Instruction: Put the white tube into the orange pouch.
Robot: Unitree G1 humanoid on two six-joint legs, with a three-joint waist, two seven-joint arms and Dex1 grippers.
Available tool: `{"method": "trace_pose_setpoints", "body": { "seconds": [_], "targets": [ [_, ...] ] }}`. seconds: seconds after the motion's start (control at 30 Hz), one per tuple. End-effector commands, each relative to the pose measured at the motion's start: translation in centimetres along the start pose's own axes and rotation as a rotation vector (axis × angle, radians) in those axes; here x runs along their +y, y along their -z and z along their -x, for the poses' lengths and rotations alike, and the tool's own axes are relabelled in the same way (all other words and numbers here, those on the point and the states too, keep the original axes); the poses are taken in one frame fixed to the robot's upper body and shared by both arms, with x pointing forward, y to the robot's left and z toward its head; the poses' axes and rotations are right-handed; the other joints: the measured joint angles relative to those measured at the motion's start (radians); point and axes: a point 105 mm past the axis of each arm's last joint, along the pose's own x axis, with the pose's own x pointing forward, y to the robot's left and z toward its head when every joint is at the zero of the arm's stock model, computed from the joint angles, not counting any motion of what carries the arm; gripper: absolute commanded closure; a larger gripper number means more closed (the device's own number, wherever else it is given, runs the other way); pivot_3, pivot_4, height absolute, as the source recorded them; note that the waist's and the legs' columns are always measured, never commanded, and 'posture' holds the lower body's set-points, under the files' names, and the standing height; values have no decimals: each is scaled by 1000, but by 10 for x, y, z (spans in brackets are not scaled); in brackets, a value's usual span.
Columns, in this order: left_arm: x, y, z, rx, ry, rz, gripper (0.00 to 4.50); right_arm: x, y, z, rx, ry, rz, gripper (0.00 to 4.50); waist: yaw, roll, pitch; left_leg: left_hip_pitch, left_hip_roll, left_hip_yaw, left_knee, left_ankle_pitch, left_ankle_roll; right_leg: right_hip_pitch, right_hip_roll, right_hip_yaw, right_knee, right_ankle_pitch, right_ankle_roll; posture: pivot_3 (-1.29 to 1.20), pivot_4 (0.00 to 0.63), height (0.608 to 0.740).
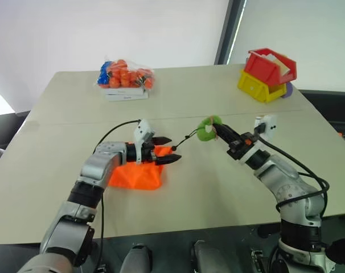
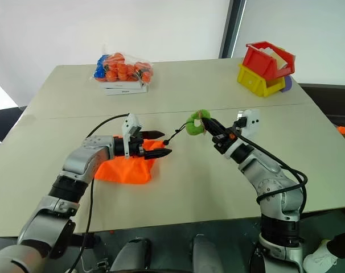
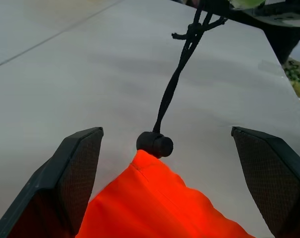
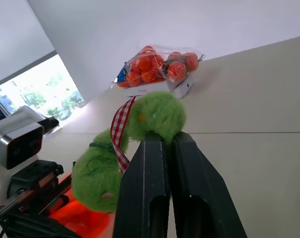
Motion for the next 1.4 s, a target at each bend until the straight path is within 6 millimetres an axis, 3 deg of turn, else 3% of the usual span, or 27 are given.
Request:
{"method": "trace_pose_setpoints", "body": {
  "seconds": [0.03, 0.2, 0.57, 0.67, 0.9, 1.2, 1.4],
  "targets": [
    [3, -7, 1, 2, 24, -39, 72, 14, -18, -1, -68, -51, 39, 4500, 1, 0, 0, 0, 0, 0, 0, 0, 0, 0, 0, 0, 0, 0, 0, 0, 150, 740],
    [9, -11, 2, -22, 49, 32, 72, 16, -18, -2, -67, -58, 41, 4500, 2, 0, 0, 0, 0, 0, 0, 0, 0, 0, 0, 0, 0, 0, 0, 0, 150, 740],
    [3, -11, 2, -2, 153, 134, 72, 16, -16, -3, -58, -64, 44, 4500, 1, 0, 0, 0, 0, 0, 0, 0, 0, 0, 0, 0, 0, 0, 0, 0, 150, 740],
    [5, -13, 3, -14, 155, 148, 826, 16, -15, -3, -56, -65, 43, 4500, 1, 0, 0, 0, 0, 0, 0, 0, 0, 0, 0, 0, 0, 0, 0, 0, 150, 740],
    [6, -18, 5, -27, 157, 144, 4276, 16, -14, -3, -54, -62, 43, 4500, 2, 0, 0, 0, 0, -1, 0, 0, 0, 0, 0, 0, 0, 0, 0, 0, 150, 740],
    [4, -9, 11, 45, 148, 72, 4274, 6, -17, -5, -72, -1, 63, 4500, 0, 0, 0, 0, 0, -1, 0, 0, 0, 0, 0, 0, 0, 0, 0, 0, 150, 740],
    [-12, 19, 22, 199, 179, -26, 4274, -59, -23, -4, -87, 360, 163, 4500, 1, 0, 0, 0, 0, 0, 0, 0, 0, 0, 0, 0, 1, 0, 0, 0, 150, 740]
  ]
}}
